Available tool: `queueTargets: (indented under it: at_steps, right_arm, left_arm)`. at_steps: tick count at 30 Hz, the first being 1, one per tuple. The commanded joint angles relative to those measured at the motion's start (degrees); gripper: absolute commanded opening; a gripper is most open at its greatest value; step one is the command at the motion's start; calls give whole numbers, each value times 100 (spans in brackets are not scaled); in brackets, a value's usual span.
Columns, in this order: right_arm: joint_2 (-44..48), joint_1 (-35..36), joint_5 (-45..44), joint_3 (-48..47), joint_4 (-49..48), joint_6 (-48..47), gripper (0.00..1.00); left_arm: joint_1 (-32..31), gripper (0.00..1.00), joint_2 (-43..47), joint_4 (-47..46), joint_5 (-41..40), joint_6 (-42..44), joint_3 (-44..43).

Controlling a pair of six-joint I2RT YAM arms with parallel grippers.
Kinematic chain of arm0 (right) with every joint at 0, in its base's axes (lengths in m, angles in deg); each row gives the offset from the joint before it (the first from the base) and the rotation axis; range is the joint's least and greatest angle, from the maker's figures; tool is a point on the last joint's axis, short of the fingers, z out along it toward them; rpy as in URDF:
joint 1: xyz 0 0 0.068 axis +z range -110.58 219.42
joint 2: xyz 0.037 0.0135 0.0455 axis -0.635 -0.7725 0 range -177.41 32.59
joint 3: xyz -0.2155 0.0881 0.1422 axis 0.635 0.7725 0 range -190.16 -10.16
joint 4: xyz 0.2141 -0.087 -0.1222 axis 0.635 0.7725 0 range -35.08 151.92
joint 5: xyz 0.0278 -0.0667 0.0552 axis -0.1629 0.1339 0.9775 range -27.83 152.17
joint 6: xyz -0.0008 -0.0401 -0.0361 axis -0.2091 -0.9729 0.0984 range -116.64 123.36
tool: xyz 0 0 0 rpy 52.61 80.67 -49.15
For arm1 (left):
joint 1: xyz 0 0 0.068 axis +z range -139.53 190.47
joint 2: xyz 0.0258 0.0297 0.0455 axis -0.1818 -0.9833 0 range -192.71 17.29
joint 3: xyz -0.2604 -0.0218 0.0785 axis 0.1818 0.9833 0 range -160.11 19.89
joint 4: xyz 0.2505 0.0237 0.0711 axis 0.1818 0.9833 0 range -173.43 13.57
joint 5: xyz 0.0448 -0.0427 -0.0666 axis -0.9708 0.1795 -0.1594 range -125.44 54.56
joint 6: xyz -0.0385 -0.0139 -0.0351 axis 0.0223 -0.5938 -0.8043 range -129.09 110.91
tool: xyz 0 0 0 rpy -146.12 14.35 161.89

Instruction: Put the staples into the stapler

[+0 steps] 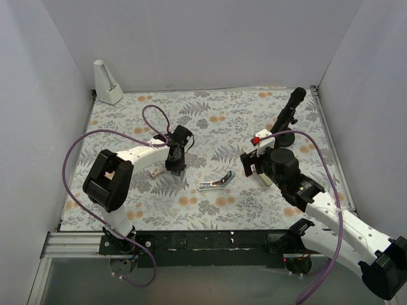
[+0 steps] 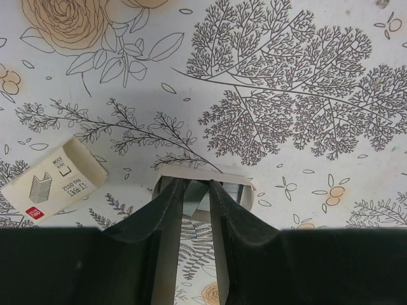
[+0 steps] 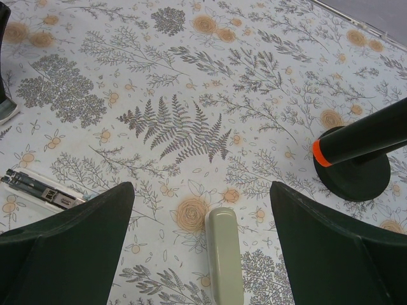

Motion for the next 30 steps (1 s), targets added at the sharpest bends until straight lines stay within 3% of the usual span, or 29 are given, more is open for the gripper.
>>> queueTargets:
  at_steps: [1, 25, 30]
  right_arm:
    - [27, 9, 37, -212, -163, -39, 96]
    - [0, 9, 46, -212, -163, -48, 96]
    - [18, 9, 29, -212, -163, -48, 96]
  left_arm:
    - [-3, 22, -25, 98, 91, 66, -180]
    - [-74, 24, -210, 423, -234, 48, -338]
    - [-91, 20, -175, 449, -243, -13, -347]
